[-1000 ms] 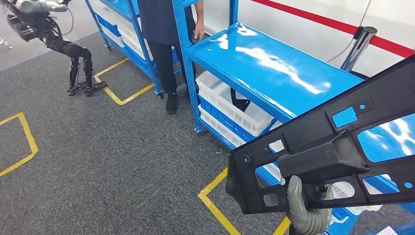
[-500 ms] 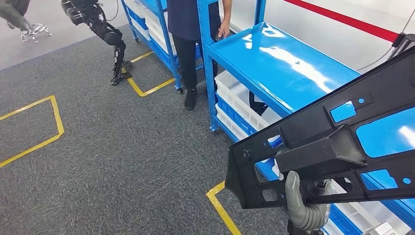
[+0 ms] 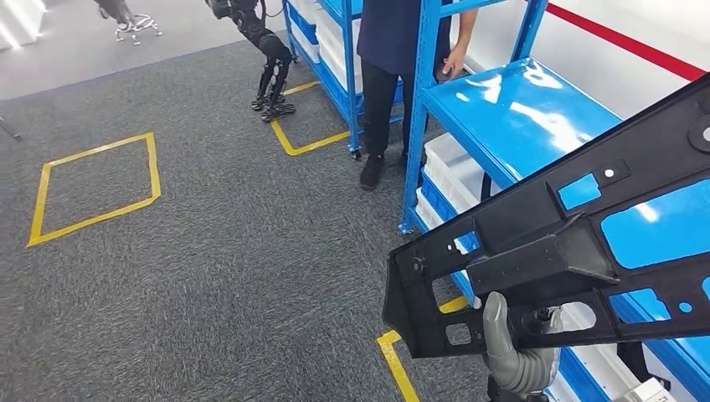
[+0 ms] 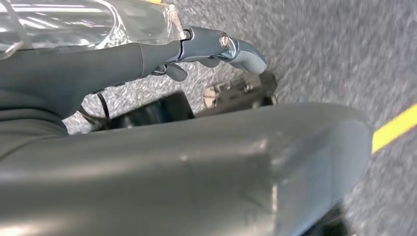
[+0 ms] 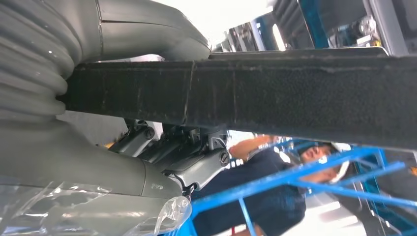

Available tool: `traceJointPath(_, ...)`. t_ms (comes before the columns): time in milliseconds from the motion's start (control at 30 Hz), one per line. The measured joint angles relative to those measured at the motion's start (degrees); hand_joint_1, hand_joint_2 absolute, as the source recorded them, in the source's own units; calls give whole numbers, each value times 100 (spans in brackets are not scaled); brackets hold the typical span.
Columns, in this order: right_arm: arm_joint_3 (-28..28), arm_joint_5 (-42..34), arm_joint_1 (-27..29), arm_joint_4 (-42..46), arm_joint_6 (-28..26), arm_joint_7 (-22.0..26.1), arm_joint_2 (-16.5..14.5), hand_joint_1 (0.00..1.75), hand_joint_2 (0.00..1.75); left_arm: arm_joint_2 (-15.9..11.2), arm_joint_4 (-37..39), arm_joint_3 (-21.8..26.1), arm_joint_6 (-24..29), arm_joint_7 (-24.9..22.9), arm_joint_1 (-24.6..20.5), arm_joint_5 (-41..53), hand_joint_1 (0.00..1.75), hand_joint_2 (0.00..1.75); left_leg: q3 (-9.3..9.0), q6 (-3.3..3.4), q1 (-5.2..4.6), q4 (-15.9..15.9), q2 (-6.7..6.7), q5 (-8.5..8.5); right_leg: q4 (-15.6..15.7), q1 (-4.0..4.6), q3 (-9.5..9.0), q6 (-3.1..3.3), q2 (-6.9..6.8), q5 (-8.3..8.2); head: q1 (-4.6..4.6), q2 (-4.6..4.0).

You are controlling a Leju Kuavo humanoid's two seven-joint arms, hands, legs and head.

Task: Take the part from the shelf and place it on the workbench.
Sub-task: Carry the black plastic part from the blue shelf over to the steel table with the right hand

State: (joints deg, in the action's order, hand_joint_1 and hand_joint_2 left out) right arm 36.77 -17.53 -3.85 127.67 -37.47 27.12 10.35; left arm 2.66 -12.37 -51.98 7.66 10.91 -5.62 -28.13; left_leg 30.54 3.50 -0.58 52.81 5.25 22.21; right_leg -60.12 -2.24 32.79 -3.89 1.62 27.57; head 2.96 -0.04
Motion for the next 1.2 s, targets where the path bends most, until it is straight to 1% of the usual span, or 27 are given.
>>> traceJointPath(67,2,5,-2,-4,-9,-1,1,175,175,-2,0,0,10,17,-7,-13,0,0,63,-72,6,125,86,89,365,-10,-163,43,88,-109,-2,1)
traceJointPath(133,3,8,-3,-7,-14,1,1,175,175,-3,0,0,15,26,4,-14,0,0,97,-87,18,154,137,116,350,14,-156,146,4,-95,1,1)
traceJointPath(167,4,9,-2,-7,-15,3,1,175,175,-4,0,0,17,26,15,-14,0,0,112,-98,25,185,108,133,351,21,-164,183,-44,-93,2,1)
traceJointPath(200,4,9,3,-7,-16,4,1,175,175,-5,0,0,20,26,22,-14,0,0,162,-121,31,307,13,193,353,25,-176,216,-93,-92,6,1)
traceJointPath(267,4,12,15,-7,-20,5,2,175,175,-4,0,0,25,26,13,-14,0,0,450,-177,41,903,-277,476,357,46,-198,258,-192,-82,15,0)
traceJointPath(300,4,14,24,-7,-24,5,2,175,175,-2,0,0,27,26,3,-14,0,0,693,-197,48,1360,-391,670,357,59,-203,269,-247,-70,19,0)
traceJointPath(333,4,16,32,-7,-28,5,3,175,175,1,0,0,32,27,-6,-13,0,0,929,-202,54,1778,-445,818,356,73,-208,277,-305,-54,19,0)
traceJointPath(367,4,17,41,-7,-32,5,3,175,175,3,0,0,36,27,-10,-13,0,0,1087,-193,54,2035,-466,874,356,86,-221,282,-367,-35,19,0)
traceJointPath(400,4,20,50,-6,-35,6,3,175,175,5,0,0,39,27,-9,-12,0,0,1142,-167,47,2091,-475,830,356,99,-240,287,-431,-14,19,1)
traceJointPath(433,4,22,60,-3,-36,7,4,175,175,8,0,0,42,27,-5,-12,0,0,1039,-124,30,1845,-488,659,358,108,-270,289,-493,9,19,1)
traceJointPath(467,4,25,71,3,-37,9,4,175,175,8,0,0,42,26,0,-11,0,0,829,-64,-6,1405,-544,427,362,115,-307,289,-554,33,19,1)
traceJointPath(533,3,33,101,22,-37,14,7,175,175,7,0,0,45,27,-1,-11,0,0,405,50,-115,519,-771,78,379,117,-375,273,-657,74,17,1)
traceJointPath(600,2,47,126,36,-37,17,10,175,175,7,0,0,47,33,-11,-12,0,0,269,92,-190,196,-892,15,401,111,-406,237,-733,104,17,1)
traceJointPath(667,2,56,135,47,-37,19,14,175,175,8,0,0,48,38,-5,-13,0,0,251,90,-198,146,-784,3,431,120,-432,189,-819,134,20,1)
traceJointPath(700,-3,56,144,55,-39,17,17,175,175,9,1,-1,47,42,9,-15,0,0,207,89,-187,89,-715,-18,402,128,-447,168,-787,170,11,0)
traceJointPath(733,-7,57,154,65,-41,18,21,175,175,9,2,-2,45,46,14,-16,0,0,153,96,-167,29,-651,-42,295,139,-425,159,-688,240,11,-1)
traceJointPath(767,-13,61,172,78,-44,20,27,175,175,12,3,-2,43,49,11,-18,0,0,96,109,-142,-23,-585,-69,50,152,-328,155,-537,364,4,-2)
traceJointPath(833,-26,61,219,96,-52,19,46,175,175,25,4,-2,36,51,-12,-16,0,0,56,149,-121,-37,-459,-66,-726,153,78,157,-250,673,-6,-1)
traceJointPath(867,-32,60,253,107,-56,17,57,175,175,33,4,-2,34,50,-19,-13,0,0,47,160,-115,-33,-378,-60,-1077,154,307,146,-191,766,-15,-1)
traceJointPath(900,-38,56,286,120,-61,13,67,175,175,40,4,-2,33,50,-16,-9,0,0,37,160,-111,-31,-294,-49,-1247,148,459,131,-169,753,-18,0)
traceJointPath(933,-45,55,320,133,-64,11,78,175,175,42,4,-2,32,50,-7,-8,0,0,24,151,-100,-23,-208,-36,-1177,135,497,110,-162,616,-18,0)
traceJointPath(967,-58,55,350,152,-67,10,88,175,175,43,4,-2,34,50,2,-7,0,0,10,130,-84,-4,-120,-16,-863,112,407,86,-141,380,-18,0)
traceJointPath(1033,-89,49,397,179,-72,5,110,175,175,39,5,-2,38,51,8,-8,0,0,19,53,-66,86,30,57,-42,47,98,29,60,-60,-23,0)
traceJointPath(1067,-102,39,411,192,-73,1,120,175,175,35,6,-2,40,51,4,-9,0,0,42,19,-68,138,84,101,220,24,-3,40,146,-172,-27,0)
traceJointPath(1100,-109,29,421,204,-73,-3,126,175,175,32,7,-2,40,53,1,-10,0,0,69,-5,-74,175,123,134,323,14,-40,67,204,-196,-28,0)
traceJointPath(1167,-124,11,437,238,-73,-10,131,175,175,27,7,-2,40,54,1,-11,0,0,101,-22,-66,209,187,166,309,23,-34,168,104,-182,-26,0)
traceJointPath(1200,-135,9,446,252,-73,-10,134,175,175,26,7,-2,41,55,6,-14,0,0,118,-40,-62,259,137,192,313,29,-45,202,45,-177,-22,0)
